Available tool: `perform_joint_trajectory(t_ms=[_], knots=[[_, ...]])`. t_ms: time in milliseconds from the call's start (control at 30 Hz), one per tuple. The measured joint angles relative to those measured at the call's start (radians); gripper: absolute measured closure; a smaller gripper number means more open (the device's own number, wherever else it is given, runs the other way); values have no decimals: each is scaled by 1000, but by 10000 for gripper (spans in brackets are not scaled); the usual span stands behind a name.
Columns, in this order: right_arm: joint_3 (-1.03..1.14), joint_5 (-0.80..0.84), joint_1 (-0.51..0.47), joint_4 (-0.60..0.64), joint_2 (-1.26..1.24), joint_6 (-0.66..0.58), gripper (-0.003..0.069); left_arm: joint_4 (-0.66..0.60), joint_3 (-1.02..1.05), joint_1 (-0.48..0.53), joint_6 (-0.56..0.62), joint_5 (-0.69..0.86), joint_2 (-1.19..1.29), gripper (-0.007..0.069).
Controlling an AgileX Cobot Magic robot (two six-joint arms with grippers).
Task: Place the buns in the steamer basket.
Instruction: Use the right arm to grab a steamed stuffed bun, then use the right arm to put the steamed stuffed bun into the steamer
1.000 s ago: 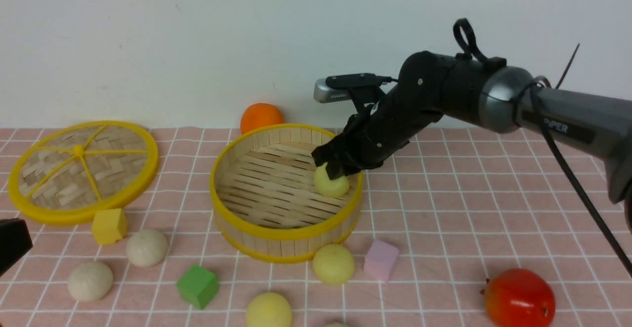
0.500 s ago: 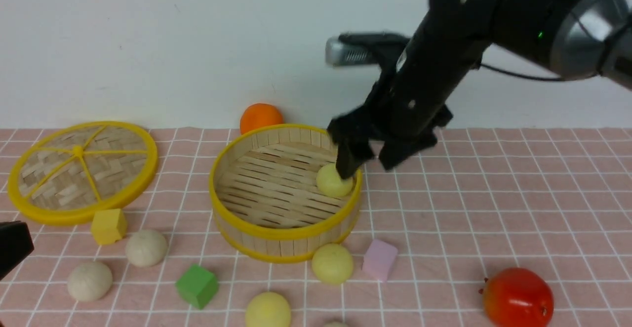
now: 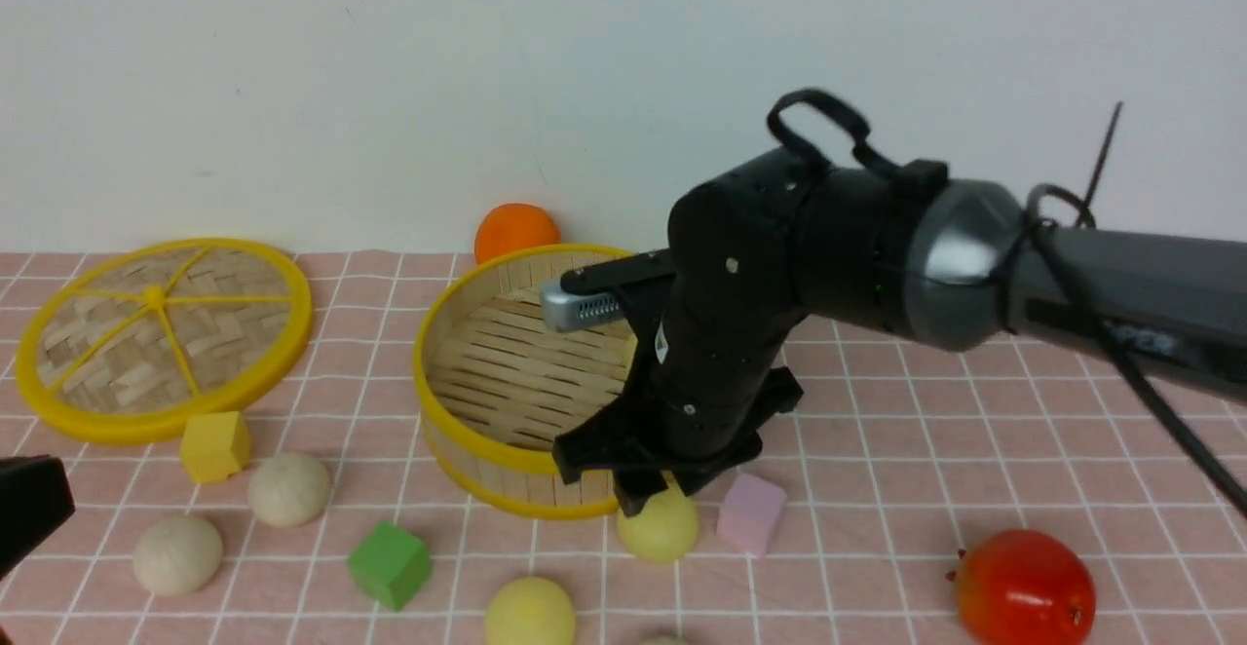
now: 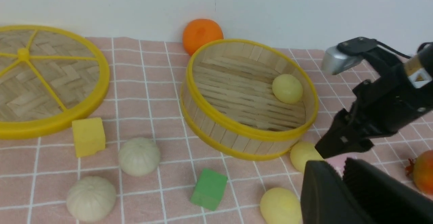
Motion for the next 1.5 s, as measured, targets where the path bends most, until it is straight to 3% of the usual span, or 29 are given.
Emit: perform_joint_trajectory(t_ms=[200, 333, 400, 433, 467, 533, 600, 800, 967, 1200, 1500], knots=[[0, -50, -19, -32, 52, 17, 291, -4, 0, 0, 0, 6, 0, 478], [0, -53, -30, -31, 71, 17, 342, -12, 0, 0, 0, 9, 0, 475], [0, -50, -30, -18, 74, 10, 398, -18, 0, 0, 0, 9, 0, 475], [0, -50, -30, -8, 74, -4, 466, -20, 0, 0, 0, 9, 0, 475], [0, -49, -30, -5, 74, -9, 475, -20, 0, 0, 0, 9, 0, 475], [-1, -33, -30, 22, 74, -31, 599, -22, 0, 0, 0, 9, 0, 475], [-9, 3, -31, 49, 74, -51, 642, -22, 0, 0, 0, 9, 0, 475], [-79, 174, -31, 126, 34, -122, 643, -22, 0, 0, 0, 9, 0, 468], [-187, 199, -36, 145, -17, -137, 643, -22, 0, 0, 0, 8, 0, 463], [-281, -40, -66, 149, 28, -137, 643, -26, 0, 0, 0, 2, 0, 456], [-281, -89, -74, 149, 179, -133, 613, -30, 0, 0, 0, 1, 0, 456]])
